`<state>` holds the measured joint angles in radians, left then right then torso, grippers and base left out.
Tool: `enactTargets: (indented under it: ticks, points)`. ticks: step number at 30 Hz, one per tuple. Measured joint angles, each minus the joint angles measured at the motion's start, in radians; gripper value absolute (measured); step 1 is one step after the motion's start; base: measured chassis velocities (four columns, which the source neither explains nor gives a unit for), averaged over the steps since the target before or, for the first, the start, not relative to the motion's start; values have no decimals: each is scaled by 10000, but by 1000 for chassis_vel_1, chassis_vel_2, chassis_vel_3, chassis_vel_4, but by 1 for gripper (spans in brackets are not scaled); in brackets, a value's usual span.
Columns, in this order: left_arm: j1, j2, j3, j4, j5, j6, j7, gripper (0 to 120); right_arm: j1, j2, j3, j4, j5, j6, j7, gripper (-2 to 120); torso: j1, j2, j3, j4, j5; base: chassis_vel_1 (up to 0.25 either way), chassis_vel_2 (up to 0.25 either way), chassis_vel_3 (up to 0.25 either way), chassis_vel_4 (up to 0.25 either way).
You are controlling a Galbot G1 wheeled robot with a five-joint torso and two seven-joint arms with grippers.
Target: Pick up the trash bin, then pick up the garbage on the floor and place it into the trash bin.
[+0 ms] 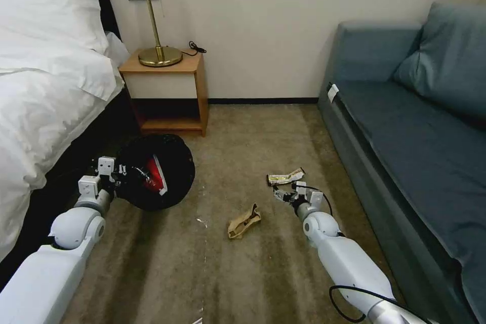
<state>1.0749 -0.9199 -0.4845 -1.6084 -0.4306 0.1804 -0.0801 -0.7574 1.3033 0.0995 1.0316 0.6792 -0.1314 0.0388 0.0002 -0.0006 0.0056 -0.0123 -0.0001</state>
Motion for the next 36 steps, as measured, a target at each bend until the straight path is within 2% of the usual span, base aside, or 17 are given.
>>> enactTargets:
  ticks: [36]
  points:
    - [-76,-182,69,188,39,-28,35,1,201,127,-58,-451,-9,68,-128,100,0,0,0,3,1,-82,76,77,-76]
